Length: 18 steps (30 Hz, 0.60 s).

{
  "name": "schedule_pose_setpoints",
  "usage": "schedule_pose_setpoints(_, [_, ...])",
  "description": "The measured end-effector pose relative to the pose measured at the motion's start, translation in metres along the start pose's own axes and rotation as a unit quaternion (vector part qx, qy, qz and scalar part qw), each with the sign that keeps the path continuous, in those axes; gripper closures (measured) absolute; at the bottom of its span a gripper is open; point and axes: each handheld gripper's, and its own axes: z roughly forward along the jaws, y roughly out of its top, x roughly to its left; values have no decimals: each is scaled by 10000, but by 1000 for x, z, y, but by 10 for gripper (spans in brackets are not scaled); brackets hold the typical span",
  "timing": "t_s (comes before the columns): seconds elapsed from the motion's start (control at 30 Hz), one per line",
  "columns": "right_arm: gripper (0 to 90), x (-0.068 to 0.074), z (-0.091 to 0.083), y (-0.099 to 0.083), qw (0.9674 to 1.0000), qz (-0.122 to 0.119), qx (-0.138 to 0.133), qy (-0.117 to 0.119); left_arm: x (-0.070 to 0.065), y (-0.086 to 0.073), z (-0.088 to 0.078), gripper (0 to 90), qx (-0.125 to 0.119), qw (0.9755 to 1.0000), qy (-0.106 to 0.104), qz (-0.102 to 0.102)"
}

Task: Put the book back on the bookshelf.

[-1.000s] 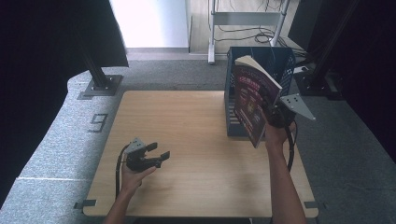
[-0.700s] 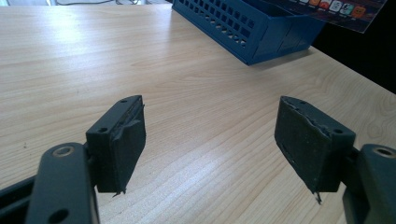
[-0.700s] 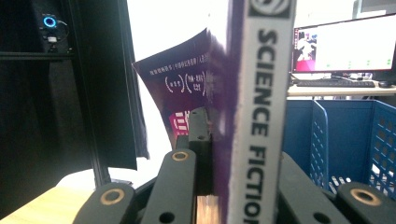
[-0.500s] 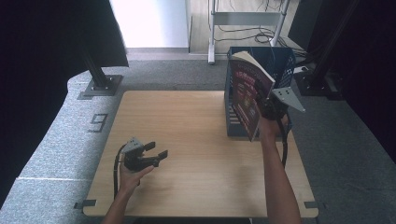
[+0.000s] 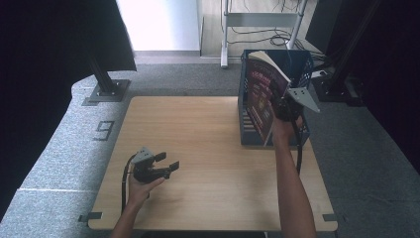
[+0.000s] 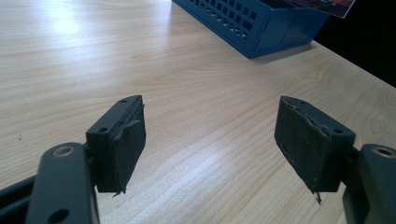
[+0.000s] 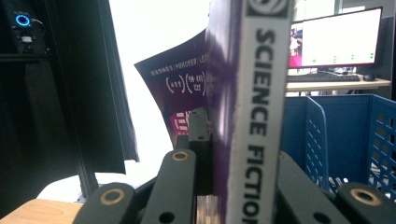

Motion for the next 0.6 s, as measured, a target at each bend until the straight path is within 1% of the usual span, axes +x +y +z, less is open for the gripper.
schedule_pose_setpoints(0.4, [815,1,12,4,10000,-66,-40,-30,1,2,-4,246,-43,10000,-28,40])
schedule_pose_setpoints(0.6, [815,0,19,2,9999,-69,16,-89,1,2,-5,247,-44,10000,-42,56])
